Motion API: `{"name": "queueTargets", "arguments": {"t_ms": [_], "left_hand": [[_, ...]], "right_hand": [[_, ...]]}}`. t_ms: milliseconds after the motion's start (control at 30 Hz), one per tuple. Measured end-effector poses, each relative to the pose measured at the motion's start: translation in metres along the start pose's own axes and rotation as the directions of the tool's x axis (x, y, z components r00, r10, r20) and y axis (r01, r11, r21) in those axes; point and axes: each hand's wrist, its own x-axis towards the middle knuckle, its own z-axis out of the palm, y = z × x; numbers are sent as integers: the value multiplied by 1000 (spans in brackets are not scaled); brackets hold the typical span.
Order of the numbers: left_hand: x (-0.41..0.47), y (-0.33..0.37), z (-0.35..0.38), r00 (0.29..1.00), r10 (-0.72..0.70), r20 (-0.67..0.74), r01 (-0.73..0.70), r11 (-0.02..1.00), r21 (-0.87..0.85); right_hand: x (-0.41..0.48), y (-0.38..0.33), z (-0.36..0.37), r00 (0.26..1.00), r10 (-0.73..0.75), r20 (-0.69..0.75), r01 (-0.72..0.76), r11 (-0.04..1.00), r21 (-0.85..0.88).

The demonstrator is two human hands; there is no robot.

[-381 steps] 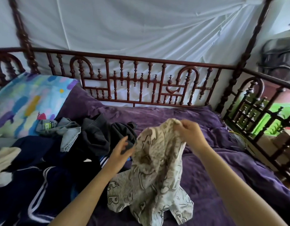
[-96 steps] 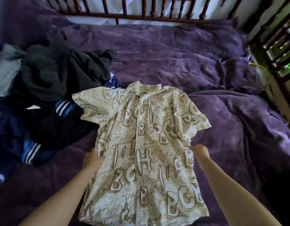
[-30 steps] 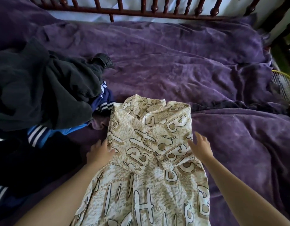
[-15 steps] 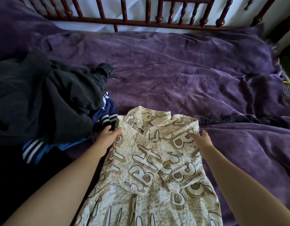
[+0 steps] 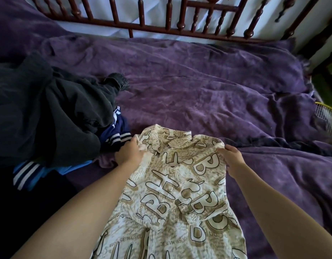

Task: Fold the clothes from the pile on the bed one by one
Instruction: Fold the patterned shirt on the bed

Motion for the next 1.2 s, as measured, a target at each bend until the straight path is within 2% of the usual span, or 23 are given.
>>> {"name": "queueTargets", "arguments": {"t_ms": [67, 133, 200, 267, 333, 467, 567, 633, 700, 733, 767, 833, 900, 933, 1000, 1100, 1167, 1200], "left_hand": [[4, -5, -3, 995, -37, -87, 31, 997, -76], [16, -15, -12, 987, -138, -86, 98, 929, -356], [29, -29, -24, 968, -252, -13, 199, 792, -577], [34, -43, -35, 946, -306, 105, 282, 620, -732], [34, -49, -41, 936, -304, 179, 314, 489, -814], [22, -51, -47, 969, -194, 150, 221, 430, -875], [-3, -66, -56, 992, -71, 108, 126, 331, -935], [-30, -89, -58, 998, 28, 52, 37, 383, -923], [-62, -120, -57, 993, 110, 32, -31, 530, -848], [-78, -136, -53, 986, 151, 66, -38, 599, -800], [-92, -151, -47, 974, 190, 120, -40, 671, -741], [-112, -177, -32, 956, 233, 179, -99, 830, -550], [-121, -198, -14, 953, 249, 171, -195, 940, -280], [-121, -203, -6, 951, 247, 184, -224, 965, -138], [-119, -210, 5, 951, 204, 232, -218, 975, 38], [-116, -202, 12, 972, 132, 196, -140, 990, 27], [-117, -190, 15, 983, 63, 172, -55, 997, -54], [-117, -184, 17, 984, 4, 179, 8, 998, -69]], "right_hand": [[-1, -4, 1, 1000, -17, -10, 17, 1000, 23], [-2, -8, 0, 1000, -10, -24, 10, 1000, 29], [0, -9, -4, 999, -8, -53, 10, 999, 38], [1, -8, -9, 997, 0, -74, 1, 1000, 20], [-3, -8, -12, 998, 4, -69, -2, 1000, 25], [-18, -12, -18, 997, -75, -28, 76, 997, 22], [-36, -3, -38, 980, -170, 101, 165, 985, 53], [-51, 18, -61, 945, -243, 220, 235, 970, 65], [-63, 49, -84, 928, -259, 269, 293, 951, -97], [-66, 65, -94, 927, -273, 258, 337, 908, -249], [-67, 81, -101, 919, -306, 248, 385, 830, -404], [-70, 107, -110, 895, -312, 318, 444, 563, -697], [-77, 123, -108, 934, -123, 336, 358, 298, -885], [-81, 126, -106, 951, -52, 303, 307, 215, -927], [-85, 124, -97, 959, -1, 282, 279, 137, -950], [-97, 112, -78, 964, 2, 264, 264, 37, -964], [-106, 109, -65, 947, -85, 309, 307, -40, -951], [-111, 110, -59, 915, -145, 377, 369, -80, -926]]}}
